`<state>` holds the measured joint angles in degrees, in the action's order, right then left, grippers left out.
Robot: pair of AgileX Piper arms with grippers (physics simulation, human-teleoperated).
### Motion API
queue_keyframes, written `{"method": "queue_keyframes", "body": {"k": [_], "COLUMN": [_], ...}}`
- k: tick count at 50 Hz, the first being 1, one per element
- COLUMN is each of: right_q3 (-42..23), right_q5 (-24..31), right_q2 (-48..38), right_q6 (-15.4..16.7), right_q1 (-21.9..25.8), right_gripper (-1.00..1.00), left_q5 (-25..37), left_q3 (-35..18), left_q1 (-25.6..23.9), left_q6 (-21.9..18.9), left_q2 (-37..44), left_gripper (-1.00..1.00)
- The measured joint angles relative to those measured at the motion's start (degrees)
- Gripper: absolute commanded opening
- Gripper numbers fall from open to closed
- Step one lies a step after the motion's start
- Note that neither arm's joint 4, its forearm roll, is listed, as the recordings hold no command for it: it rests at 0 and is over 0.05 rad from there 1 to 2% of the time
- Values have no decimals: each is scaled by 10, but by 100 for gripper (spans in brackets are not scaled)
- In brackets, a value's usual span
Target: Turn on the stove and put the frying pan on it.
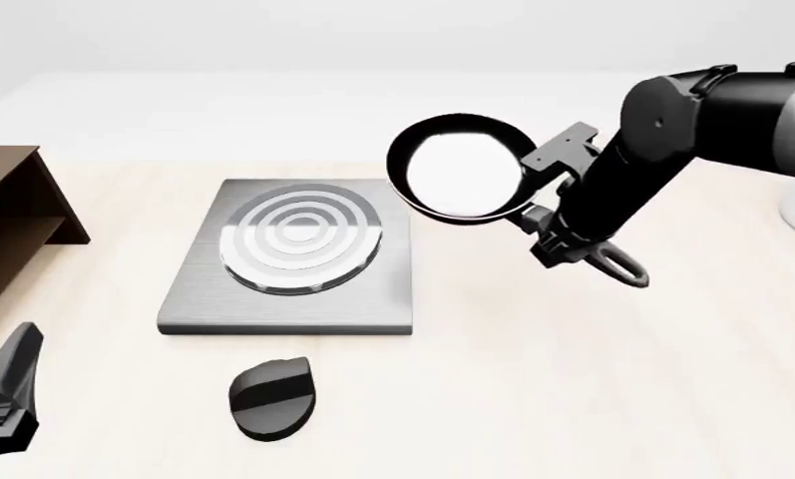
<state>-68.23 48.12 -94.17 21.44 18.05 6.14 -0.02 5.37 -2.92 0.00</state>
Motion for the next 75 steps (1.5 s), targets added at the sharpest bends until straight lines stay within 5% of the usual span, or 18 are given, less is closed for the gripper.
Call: {"method": "queue_keyframes", "body": {"k": [42, 75], "right_q3": [-248, -277], "right_q5": [102, 89], "right_q2": [-161, -234], "right_q6": [-35, -58], "right_q1": [178, 212], "right_gripper": [-100, -100], "left_q5": [-2, -2], "left_q3": [0, 0], "left_q1": [2, 4], "left_q6": [2, 7], "left_q2": [0, 0], "left_gripper": [100, 100]}}
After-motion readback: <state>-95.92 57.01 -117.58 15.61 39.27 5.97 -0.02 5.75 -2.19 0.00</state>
